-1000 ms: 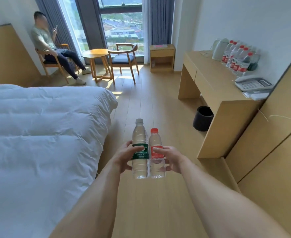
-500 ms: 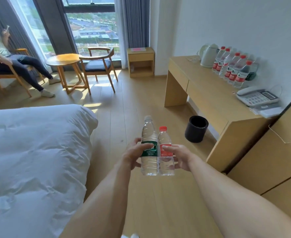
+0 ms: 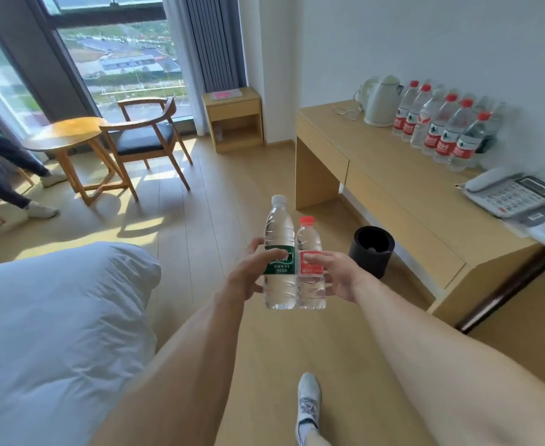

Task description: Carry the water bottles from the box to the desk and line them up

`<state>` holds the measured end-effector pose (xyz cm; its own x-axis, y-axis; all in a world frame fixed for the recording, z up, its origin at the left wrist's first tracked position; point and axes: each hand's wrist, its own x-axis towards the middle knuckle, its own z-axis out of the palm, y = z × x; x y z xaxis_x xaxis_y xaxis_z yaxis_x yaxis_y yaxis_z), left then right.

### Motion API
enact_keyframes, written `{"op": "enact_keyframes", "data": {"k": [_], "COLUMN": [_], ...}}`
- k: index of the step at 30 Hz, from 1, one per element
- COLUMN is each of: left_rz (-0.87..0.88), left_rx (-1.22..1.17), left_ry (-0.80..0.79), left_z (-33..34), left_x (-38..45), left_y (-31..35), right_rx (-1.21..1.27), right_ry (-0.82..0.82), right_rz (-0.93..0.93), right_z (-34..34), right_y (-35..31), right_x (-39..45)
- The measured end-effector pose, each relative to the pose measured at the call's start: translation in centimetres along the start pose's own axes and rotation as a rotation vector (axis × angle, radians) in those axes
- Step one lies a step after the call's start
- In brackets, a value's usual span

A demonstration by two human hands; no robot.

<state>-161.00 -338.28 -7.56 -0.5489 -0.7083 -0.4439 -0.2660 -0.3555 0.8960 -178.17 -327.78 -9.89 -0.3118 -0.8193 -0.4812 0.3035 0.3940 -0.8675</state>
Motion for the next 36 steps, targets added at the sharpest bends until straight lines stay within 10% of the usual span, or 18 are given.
{"op": "enact_keyframes", "data": {"k": [16, 36], "left_rz": [0.03, 0.017], "left_rx": [-0.004, 0.187], "left_ry": [0.049, -0.441], "left_z": [-1.1, 7.4], "left_x": [24.8, 57.4], "left_y": [14.6, 28.6], "right_rx": [0.044, 0.306], "right_ry": [-0.06, 0.484], "right_rz": [-0.036, -0.097], "right_z": [-4.6, -17.0], "right_y": [-15.8, -27.4], "right_x": [23.8, 43.5]}}
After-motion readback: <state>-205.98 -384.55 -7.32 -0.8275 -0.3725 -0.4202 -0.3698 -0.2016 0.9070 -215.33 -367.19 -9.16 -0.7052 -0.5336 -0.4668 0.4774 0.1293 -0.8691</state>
